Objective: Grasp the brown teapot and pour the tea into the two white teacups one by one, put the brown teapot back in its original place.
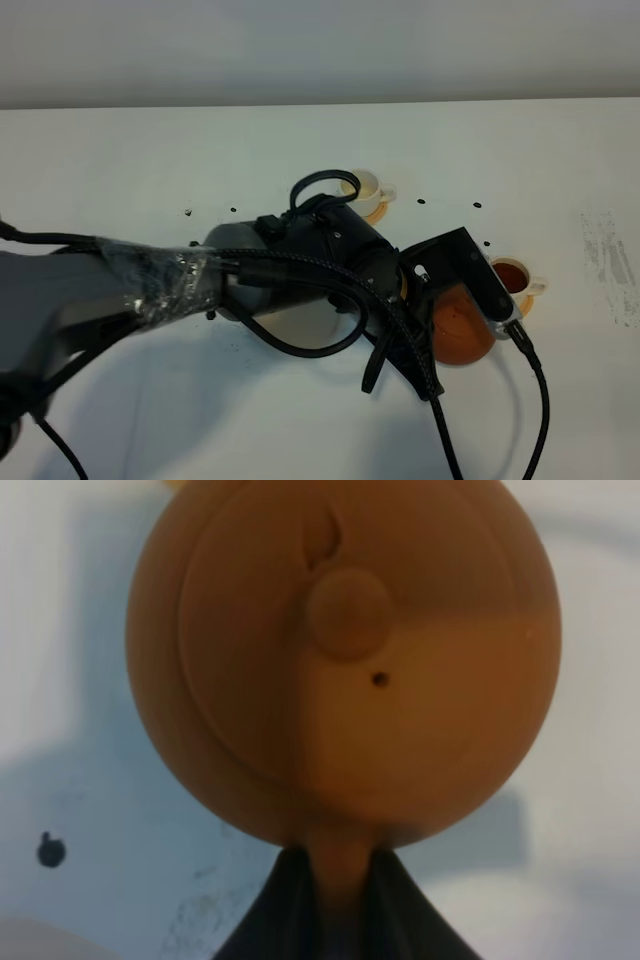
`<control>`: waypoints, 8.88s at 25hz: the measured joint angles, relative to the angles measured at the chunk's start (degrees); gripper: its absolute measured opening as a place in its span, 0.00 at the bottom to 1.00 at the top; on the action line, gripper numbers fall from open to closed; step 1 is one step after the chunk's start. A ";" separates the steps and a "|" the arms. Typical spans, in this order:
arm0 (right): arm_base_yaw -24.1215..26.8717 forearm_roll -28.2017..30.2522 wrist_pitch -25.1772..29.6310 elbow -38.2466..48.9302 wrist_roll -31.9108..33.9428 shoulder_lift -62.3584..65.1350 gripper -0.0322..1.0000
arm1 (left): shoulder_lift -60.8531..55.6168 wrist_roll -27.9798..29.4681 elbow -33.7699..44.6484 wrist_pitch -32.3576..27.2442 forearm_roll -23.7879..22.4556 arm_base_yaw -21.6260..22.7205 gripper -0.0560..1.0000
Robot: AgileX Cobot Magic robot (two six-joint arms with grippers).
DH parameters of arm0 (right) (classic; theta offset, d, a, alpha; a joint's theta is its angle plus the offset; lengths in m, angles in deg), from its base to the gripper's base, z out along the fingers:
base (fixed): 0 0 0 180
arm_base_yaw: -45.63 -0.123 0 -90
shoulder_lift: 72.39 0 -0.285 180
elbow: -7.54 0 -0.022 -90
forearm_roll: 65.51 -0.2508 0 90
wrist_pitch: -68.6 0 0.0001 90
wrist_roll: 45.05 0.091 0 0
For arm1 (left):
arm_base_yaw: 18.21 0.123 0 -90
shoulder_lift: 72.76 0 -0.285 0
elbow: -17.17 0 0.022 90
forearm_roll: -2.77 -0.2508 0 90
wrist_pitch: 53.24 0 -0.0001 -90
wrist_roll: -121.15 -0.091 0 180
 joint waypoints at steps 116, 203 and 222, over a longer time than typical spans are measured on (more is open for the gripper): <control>0.00 0.00 0.00 0.00 0.00 0.00 0.52 | 4.67 -21.32 -6.99 13.14 -34.51 24.10 0.15; 0.00 0.00 -0.05 0.00 0.00 0.00 0.52 | 7.00 -21.32 -10.14 20.13 -68.99 22.57 0.15; 0.00 0.00 -0.05 0.00 0.00 0.00 0.52 | 7.00 -21.38 -10.14 20.37 -71.61 22.57 0.15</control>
